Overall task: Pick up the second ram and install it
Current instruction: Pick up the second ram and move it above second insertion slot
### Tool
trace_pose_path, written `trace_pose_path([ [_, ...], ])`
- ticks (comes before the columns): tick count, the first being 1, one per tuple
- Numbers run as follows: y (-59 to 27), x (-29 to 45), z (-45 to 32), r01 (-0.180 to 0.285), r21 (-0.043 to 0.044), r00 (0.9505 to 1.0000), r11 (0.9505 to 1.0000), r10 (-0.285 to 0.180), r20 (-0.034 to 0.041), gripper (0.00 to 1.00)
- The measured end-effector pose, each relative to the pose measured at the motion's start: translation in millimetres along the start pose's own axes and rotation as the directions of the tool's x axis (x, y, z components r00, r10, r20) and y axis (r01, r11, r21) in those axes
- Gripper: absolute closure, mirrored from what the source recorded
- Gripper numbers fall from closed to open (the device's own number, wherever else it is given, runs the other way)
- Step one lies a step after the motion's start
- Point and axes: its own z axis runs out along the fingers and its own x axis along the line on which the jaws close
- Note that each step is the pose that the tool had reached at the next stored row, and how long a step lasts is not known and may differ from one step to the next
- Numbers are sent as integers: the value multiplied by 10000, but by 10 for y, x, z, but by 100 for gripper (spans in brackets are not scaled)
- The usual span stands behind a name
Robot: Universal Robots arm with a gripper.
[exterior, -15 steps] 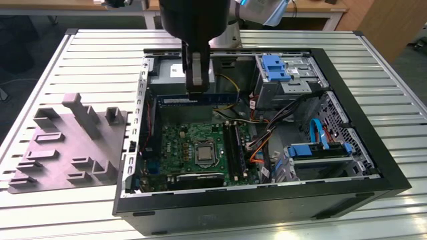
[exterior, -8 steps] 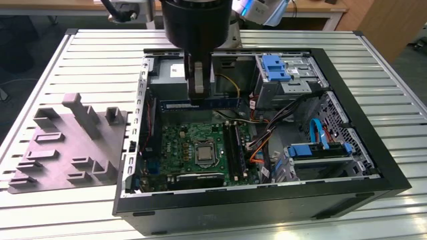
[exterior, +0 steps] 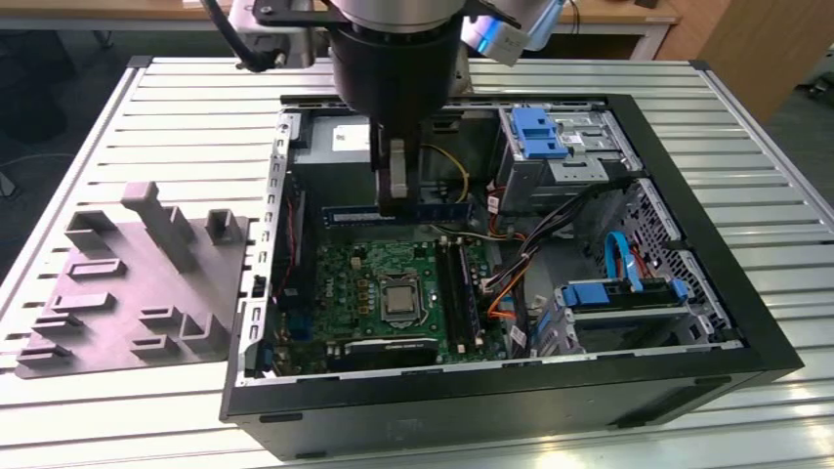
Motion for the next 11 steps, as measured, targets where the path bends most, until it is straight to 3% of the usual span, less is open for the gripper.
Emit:
trace_pose_path([
  [11, -71, 27, 168, -20, 1, 10000, 10000, 20, 4, 88],
])
